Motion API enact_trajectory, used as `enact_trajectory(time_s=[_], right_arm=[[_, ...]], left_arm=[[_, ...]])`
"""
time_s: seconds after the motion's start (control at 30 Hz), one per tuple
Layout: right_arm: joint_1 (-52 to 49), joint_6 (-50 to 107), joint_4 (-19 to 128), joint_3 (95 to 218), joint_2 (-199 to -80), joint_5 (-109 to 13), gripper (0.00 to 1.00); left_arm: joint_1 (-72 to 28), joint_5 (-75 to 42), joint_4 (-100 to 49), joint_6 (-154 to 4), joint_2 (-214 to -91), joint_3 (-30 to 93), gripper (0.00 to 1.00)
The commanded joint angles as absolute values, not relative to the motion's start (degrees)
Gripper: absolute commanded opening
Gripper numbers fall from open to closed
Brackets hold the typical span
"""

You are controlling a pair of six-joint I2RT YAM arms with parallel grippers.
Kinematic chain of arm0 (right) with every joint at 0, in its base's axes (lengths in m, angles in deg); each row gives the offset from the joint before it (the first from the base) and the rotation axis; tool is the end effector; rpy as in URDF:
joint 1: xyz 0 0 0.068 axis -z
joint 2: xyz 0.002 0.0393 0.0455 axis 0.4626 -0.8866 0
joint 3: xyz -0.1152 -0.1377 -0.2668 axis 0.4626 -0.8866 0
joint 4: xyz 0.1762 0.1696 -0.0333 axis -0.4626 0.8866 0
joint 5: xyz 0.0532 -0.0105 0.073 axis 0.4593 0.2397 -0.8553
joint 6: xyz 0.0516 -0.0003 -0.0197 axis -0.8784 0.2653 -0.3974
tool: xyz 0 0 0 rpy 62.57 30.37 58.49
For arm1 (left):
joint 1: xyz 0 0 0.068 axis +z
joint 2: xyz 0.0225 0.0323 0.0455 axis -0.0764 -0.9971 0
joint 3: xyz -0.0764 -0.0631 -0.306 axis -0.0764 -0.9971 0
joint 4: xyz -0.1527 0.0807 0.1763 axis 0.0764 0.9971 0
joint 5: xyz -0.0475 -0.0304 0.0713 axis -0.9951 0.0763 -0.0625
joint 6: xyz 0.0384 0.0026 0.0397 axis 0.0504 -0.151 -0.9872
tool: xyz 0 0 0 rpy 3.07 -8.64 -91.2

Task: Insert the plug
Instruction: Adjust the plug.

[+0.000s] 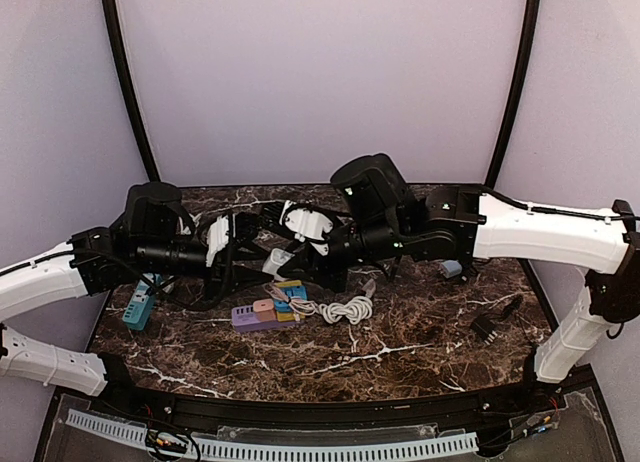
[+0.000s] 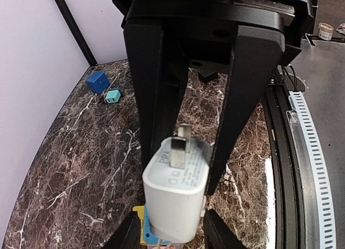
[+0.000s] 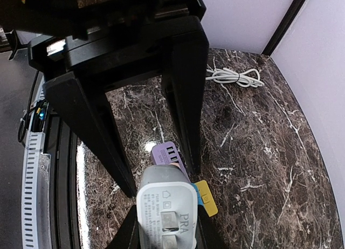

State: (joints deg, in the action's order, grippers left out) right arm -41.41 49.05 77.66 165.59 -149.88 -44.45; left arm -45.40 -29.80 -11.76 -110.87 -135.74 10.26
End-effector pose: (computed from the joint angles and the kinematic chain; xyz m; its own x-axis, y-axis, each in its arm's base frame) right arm 0.1265 0.3373 0.4020 0.0482 -0.5333 -0.8446 -0.9711 0.1727 -0.1645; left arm 0.1157 -0.1580 0.3716 0.1850 0.3804 -0.9061 0.9401 0.2002 0.2760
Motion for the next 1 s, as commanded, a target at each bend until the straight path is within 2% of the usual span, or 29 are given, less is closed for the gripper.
enact_trajectory(time_s=[0.0, 0.1, 0.23, 0.43, 0.47, 0.57, 0.63, 0.73, 0.83, 0.97], right_arm=[[-42.04, 50.68, 73.67, 165.30, -149.10, -46.82, 0.00], [-42.02, 50.87, 72.61, 164.93, -148.60, -48.38, 0.00], [-42.05, 51.07, 72.05, 164.67, -148.13, -50.57, 0.00], [-42.14, 51.20, 69.78, 163.85, -147.96, -49.34, 0.00], [-42.14, 51.12, 69.32, 163.73, -147.92, -48.79, 0.06], [-42.12, 50.69, 66.75, 162.11, -146.90, -47.03, 0.42], [-41.98, 50.39, 63.36, 159.78, -145.54, -45.57, 0.58], [-41.54, 49.66, 59.27, 156.39, -143.57, -44.10, 0.64], [-41.21, 48.69, 56.38, 153.63, -141.61, -44.35, 0.66], [-39.31, 45.32, 46.47, 145.67, -137.46, -46.36, 0.78]], left_arm=[[-45.63, -30.41, -12.88, -108.98, -136.10, 11.81, 0.36], [-45.61, -31.52, -12.81, -109.49, -136.34, 11.81, 0.26], [-45.60, -32.66, -12.97, -110.28, -136.44, 12.13, 0.02], [-45.62, -34.46, -13.79, -110.03, -136.04, 11.83, 0.01], [-45.56, -34.46, -14.08, -109.82, -135.90, 11.87, 0.01], [-45.52, -33.71, -16.33, -108.26, -135.58, 12.18, 0.01], [-45.54, -33.65, -18.04, -106.56, -135.24, 12.29, 0.01], [-45.54, -34.60, -19.26, -104.23, -135.15, 12.41, 0.01], [-45.26, -34.64, -19.59, -101.65, -135.24, 12.59, 0.01], [-42.78, -36.97, -24.18, -94.45, -135.27, 12.76, 0.01]])
